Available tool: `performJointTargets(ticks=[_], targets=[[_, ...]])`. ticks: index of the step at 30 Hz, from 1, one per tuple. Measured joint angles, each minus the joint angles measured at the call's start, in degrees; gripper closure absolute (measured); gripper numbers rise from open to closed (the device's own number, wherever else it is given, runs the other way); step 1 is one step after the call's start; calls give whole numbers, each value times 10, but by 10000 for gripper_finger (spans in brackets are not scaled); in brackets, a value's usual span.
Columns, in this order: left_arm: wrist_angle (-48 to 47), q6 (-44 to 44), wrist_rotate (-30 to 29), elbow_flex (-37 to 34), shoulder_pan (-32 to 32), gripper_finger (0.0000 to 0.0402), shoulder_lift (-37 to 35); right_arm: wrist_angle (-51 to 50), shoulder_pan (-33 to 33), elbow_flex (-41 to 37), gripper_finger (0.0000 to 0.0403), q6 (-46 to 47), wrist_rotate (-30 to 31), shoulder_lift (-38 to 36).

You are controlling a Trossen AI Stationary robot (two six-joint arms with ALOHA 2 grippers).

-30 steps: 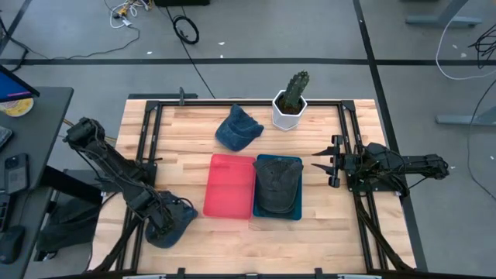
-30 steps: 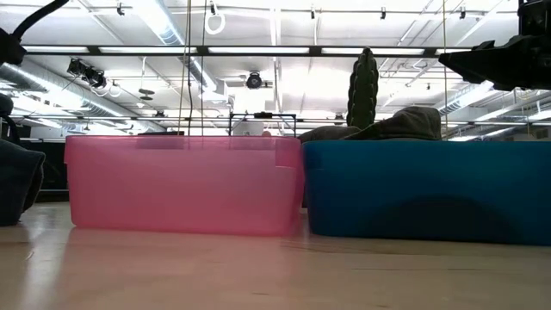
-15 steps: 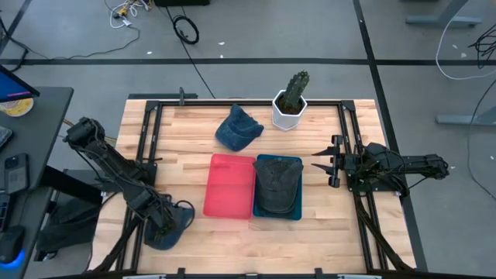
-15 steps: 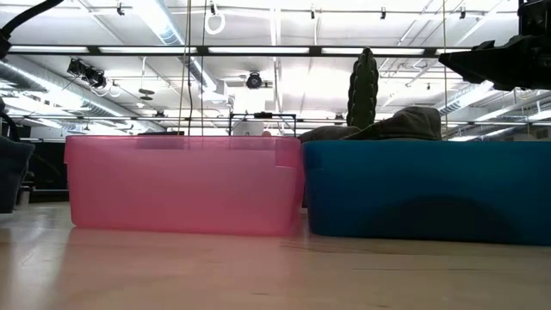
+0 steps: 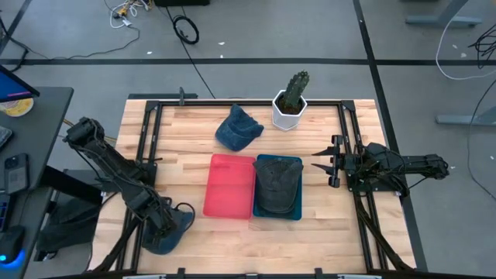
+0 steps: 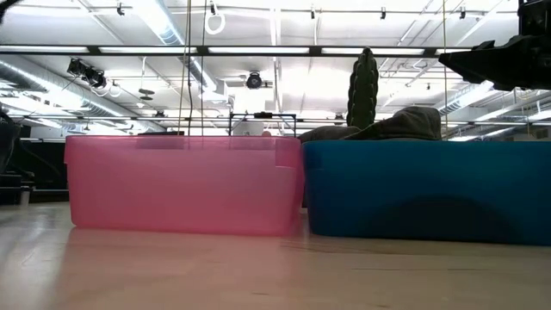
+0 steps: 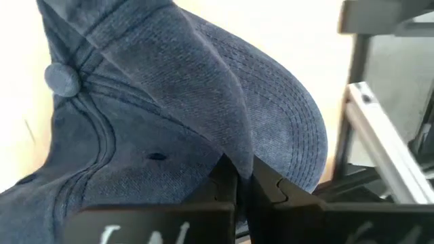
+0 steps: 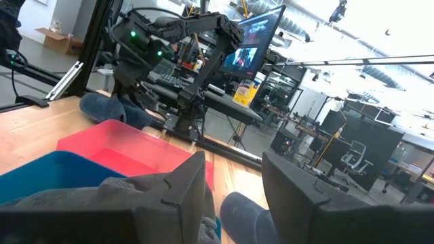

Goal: Pick & Place hat
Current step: Put the bottom blue cap into the pink bin

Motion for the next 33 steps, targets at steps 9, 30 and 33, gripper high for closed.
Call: performJointTargets(ticks=[9, 30, 33], targets=[[-97, 10, -35, 117, 0, 396, 0, 0, 0, 0, 254, 0, 0, 0], [-68, 194, -213, 242, 174, 394, 31, 0, 0, 0, 254, 0, 0, 0], [-10, 235, -187, 242, 215, 395, 49, 0, 0, 0, 254, 0, 0, 0]])
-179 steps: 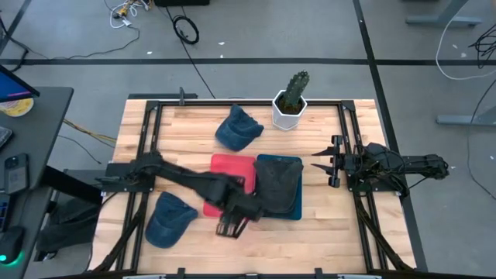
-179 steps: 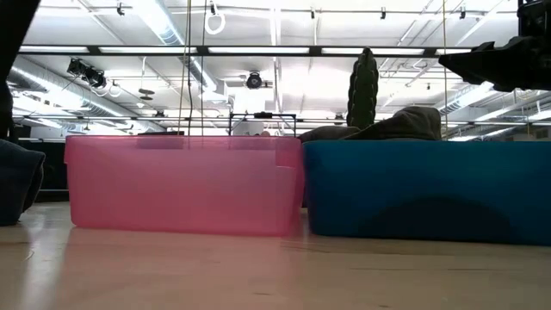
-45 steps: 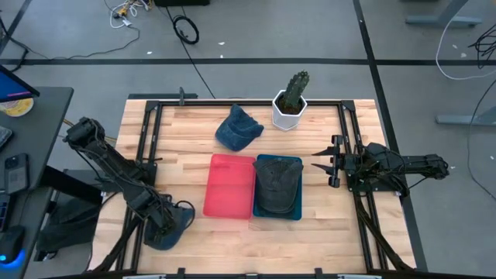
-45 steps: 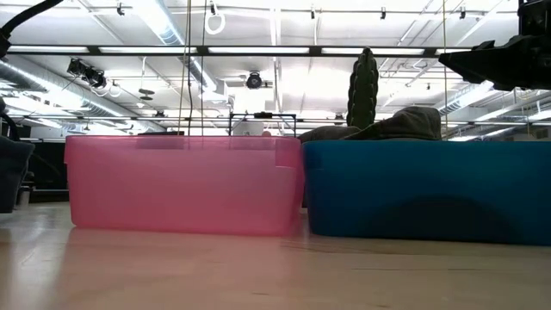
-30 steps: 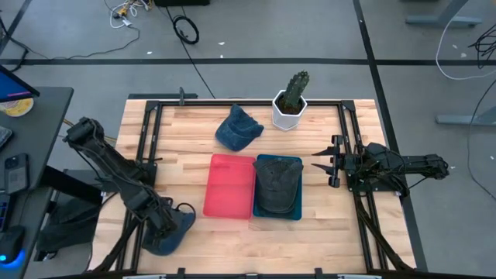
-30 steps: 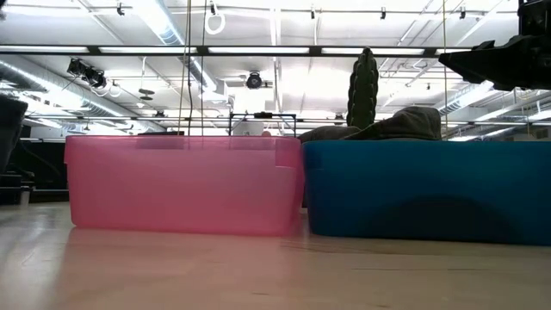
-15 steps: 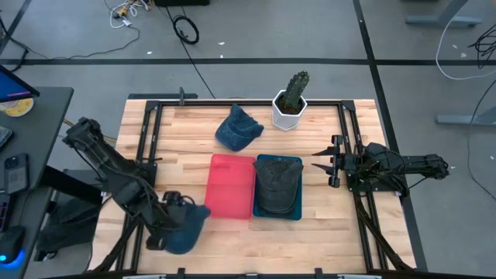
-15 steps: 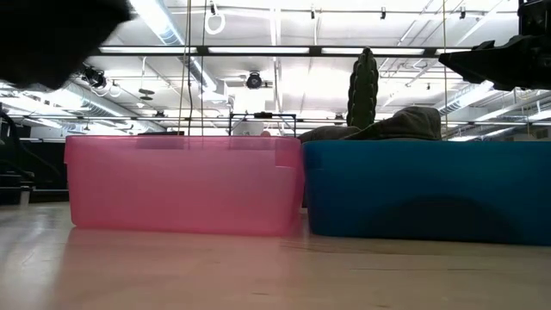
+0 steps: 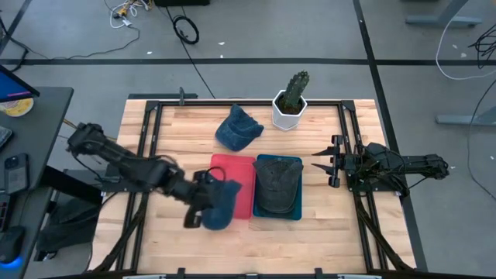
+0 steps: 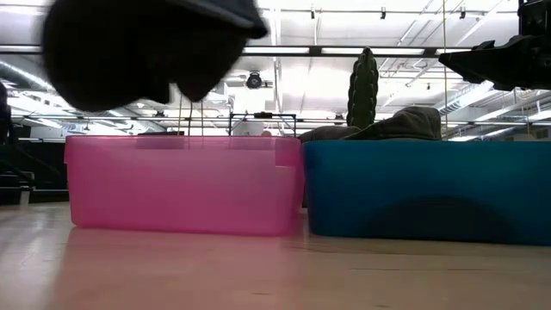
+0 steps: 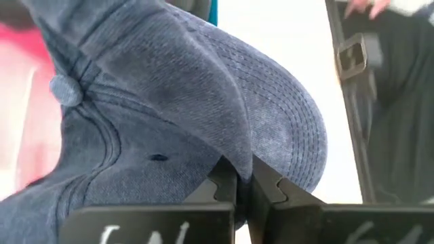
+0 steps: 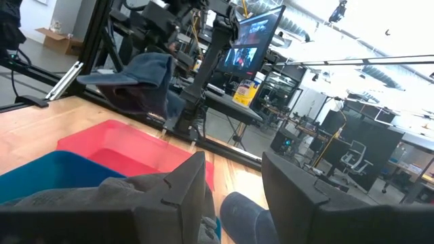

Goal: Pick & Place hat
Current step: Put the bottom blue cap into the pink bin

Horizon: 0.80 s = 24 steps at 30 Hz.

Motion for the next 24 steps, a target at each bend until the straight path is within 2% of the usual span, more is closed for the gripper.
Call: performJointTargets(ticks=[3, 11, 17, 24], targets=[[28, 27, 13, 0, 32, 392, 19, 0, 0, 0, 254, 0, 0, 0], [31, 48, 13, 0, 91, 392, 85, 0, 0, 0, 254, 0, 0, 0], [16, 43, 27, 0, 111, 389, 133, 0, 0, 0, 254, 0, 0, 0], [12, 42, 41, 0, 119, 379, 153, 0, 0, 0, 254, 0, 0, 0]])
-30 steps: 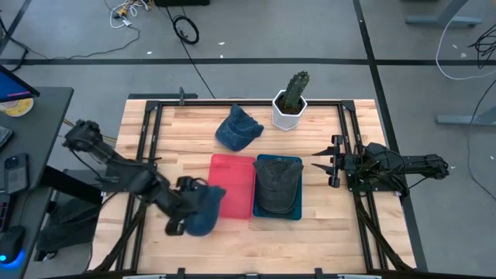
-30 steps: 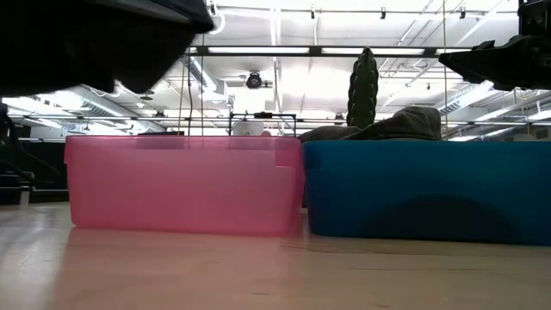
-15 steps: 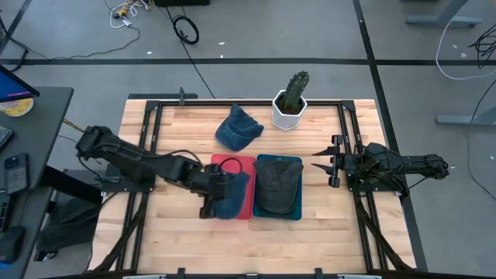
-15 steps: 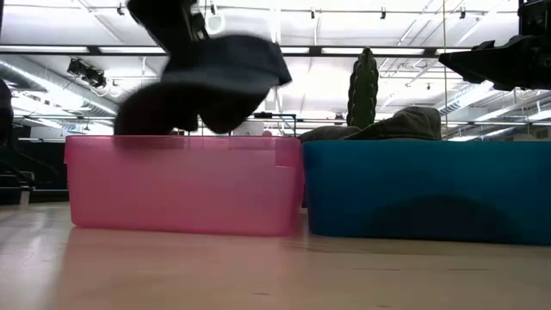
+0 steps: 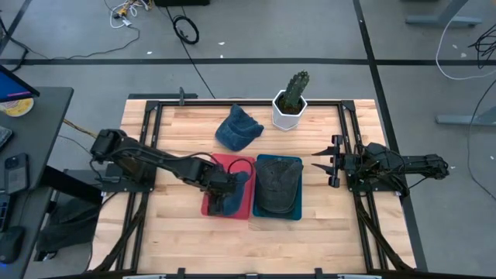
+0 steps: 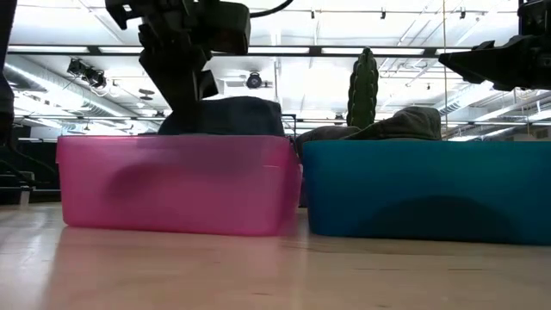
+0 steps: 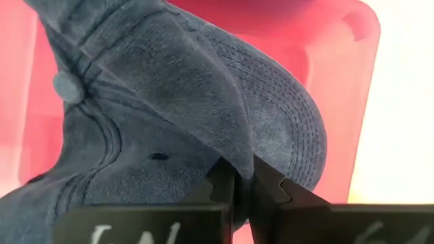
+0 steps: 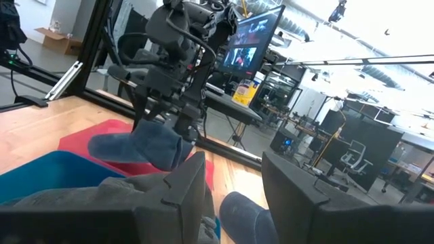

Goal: Pick & Place hat
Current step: Put the bottom blue cap into the pink bin, then put the blue cap into the pink bin

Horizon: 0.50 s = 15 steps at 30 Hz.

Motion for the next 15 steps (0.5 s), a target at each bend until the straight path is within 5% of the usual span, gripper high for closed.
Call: performJointTargets(ticks=[15], targets=[[-11, 15, 35, 0, 31, 232, 0, 0, 0, 0, 254, 0, 0, 0]])
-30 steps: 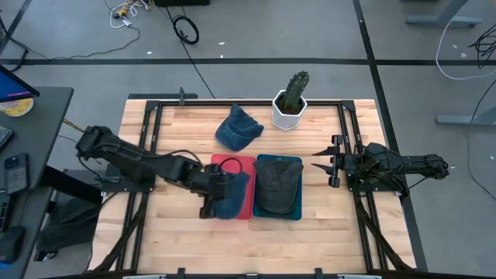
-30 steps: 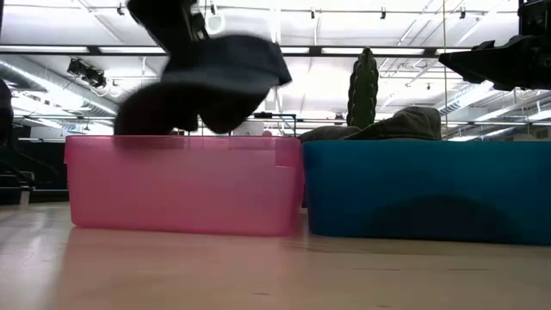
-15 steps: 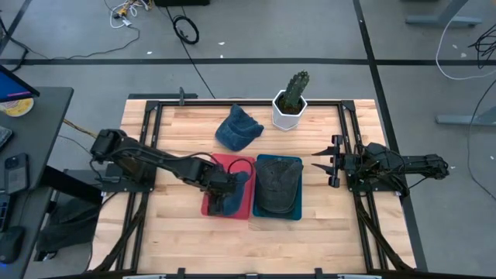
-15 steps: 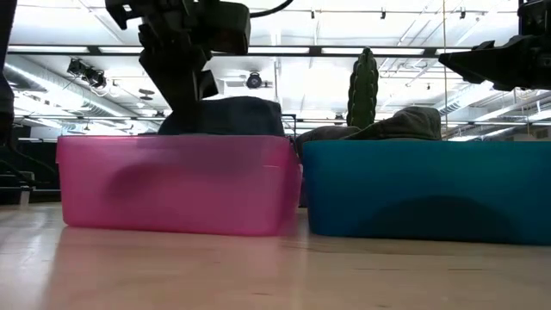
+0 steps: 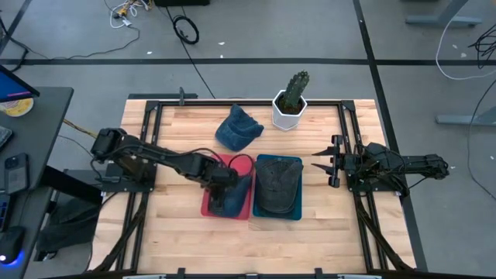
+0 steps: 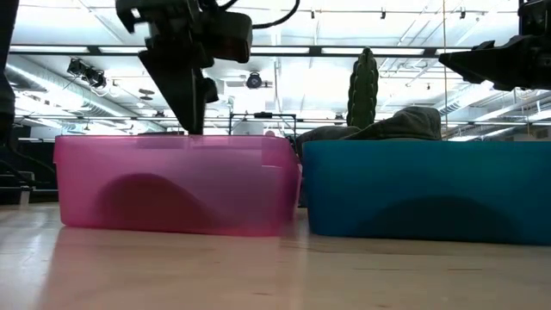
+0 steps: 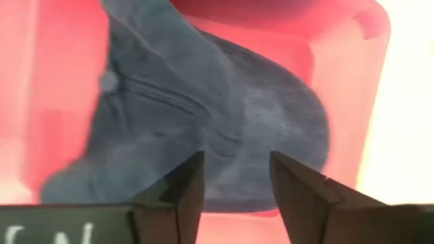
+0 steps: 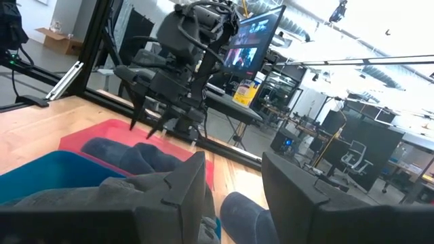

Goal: Pick & Place hat
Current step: Put the blue cap into the pink bin

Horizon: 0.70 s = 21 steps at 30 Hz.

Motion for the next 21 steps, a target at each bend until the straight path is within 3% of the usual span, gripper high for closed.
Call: performJointTargets(ticks=[7, 12, 21], targets=[[-8, 168, -118, 4, 19, 205, 0, 0, 0, 0, 254, 0, 0, 0], [-9, 225, -182, 4, 56, 204, 0, 0, 0, 0, 254, 0, 0, 0], [-10, 285, -193, 33, 148, 204, 0, 0, 0, 0, 254, 0, 0, 0]])
